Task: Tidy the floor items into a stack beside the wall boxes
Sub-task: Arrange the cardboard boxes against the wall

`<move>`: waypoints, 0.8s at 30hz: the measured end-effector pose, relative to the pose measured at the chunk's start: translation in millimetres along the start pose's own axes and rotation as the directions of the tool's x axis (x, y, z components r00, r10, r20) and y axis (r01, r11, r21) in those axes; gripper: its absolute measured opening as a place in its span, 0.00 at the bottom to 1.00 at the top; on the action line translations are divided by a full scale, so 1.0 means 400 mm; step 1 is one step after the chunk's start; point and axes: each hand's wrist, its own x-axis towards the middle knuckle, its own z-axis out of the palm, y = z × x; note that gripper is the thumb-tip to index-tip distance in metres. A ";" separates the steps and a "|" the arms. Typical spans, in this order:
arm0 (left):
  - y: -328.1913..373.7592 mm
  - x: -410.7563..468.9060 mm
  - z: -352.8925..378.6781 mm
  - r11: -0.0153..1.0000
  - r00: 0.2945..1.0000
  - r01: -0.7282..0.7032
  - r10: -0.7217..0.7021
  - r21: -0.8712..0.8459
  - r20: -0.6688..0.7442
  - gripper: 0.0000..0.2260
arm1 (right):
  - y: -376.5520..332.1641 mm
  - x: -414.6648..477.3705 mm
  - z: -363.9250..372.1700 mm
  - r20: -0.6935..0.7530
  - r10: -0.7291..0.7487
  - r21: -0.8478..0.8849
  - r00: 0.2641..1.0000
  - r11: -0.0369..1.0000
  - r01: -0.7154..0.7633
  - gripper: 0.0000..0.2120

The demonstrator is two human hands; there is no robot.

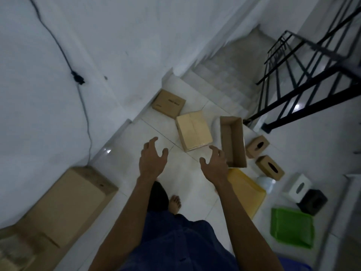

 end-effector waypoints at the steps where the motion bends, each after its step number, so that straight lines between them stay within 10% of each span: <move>1: 0.024 0.036 0.027 1.000 1.000 0.010 -0.010 0.006 0.011 0.25 | 0.008 0.047 -0.014 0.011 0.020 0.009 1.000 1.000 -0.020 0.27; 18: -0.072 0.930 0.821 0.916 0.943 0.323 -0.333 0.237 0.003 0.33 | 0.383 1.173 0.351 0.246 0.157 -0.136 0.956 0.983 -0.126 0.31; 24: -0.295 1.153 1.224 0.827 0.822 0.560 -0.563 -0.053 -0.083 0.42 | 0.609 1.519 0.645 0.143 0.116 -0.155 0.983 0.983 -0.094 0.39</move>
